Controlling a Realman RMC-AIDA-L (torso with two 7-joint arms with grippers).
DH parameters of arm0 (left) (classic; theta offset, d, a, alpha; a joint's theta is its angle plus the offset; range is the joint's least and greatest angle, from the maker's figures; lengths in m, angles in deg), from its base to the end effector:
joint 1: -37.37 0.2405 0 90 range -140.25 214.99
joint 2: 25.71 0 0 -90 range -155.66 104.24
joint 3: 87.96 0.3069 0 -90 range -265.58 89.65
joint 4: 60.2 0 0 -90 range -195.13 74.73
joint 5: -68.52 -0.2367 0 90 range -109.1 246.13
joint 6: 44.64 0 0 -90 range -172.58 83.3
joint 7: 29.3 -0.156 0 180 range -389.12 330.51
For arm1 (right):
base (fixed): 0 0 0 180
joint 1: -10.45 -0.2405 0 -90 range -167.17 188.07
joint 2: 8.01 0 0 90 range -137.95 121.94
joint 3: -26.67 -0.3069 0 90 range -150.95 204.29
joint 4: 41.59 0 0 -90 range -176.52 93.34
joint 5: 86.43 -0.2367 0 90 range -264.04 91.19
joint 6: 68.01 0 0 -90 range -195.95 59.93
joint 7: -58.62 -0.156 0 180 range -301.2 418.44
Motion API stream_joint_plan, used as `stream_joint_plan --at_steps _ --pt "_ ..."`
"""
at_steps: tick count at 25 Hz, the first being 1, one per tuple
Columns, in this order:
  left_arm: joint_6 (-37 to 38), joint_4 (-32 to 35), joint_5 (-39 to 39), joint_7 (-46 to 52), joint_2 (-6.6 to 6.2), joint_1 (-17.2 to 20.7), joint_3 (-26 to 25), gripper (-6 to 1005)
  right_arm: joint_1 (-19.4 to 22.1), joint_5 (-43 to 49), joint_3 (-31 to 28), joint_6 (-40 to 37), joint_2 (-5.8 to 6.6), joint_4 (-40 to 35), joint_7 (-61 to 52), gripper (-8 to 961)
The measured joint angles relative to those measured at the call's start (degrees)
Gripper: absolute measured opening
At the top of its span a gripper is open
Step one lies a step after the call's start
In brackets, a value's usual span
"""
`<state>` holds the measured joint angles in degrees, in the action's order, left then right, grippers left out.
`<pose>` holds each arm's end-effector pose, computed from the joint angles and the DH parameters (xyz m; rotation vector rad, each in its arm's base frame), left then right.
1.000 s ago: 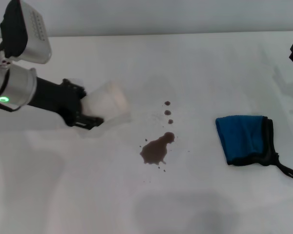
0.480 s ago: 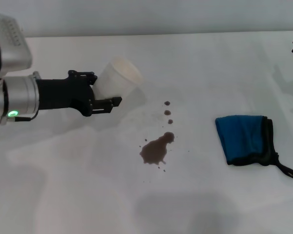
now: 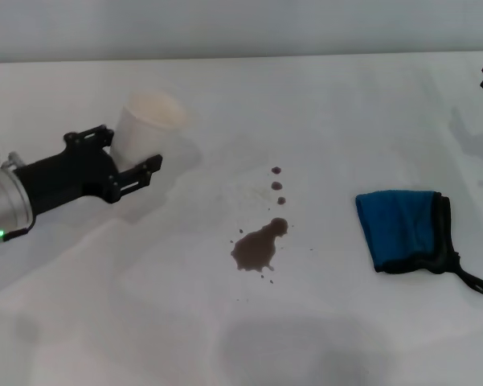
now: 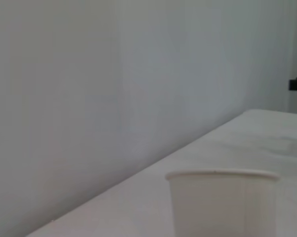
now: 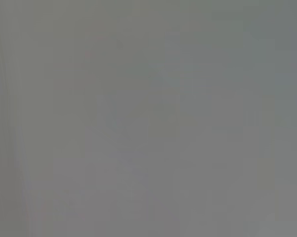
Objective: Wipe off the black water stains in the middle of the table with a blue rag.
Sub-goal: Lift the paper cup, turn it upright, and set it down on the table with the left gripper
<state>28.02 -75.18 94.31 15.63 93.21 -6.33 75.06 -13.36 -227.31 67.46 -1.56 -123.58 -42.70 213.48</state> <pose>-0.3229 0.4170 -0.0876 -2.5118 -0.3856 -0.5647 0.4515 0.3572 0.0065 -1.4600 0.7255 0.6882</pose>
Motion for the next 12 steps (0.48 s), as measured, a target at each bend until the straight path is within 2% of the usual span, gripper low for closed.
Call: stream_joint_plan --at_steps 7,12 --pt "-3.5 3.7 0.0 -2.6 0.12 2.4 0.0 642 0.0 0.1 0.2 0.1 -0.09 0.2 0.0 848" --pt "-11.0 8.8 -2.1 -6.0 0.15 3.0 0.0 642 0.1 0.1 0.2 0.3 -0.09 0.2 0.0 848"
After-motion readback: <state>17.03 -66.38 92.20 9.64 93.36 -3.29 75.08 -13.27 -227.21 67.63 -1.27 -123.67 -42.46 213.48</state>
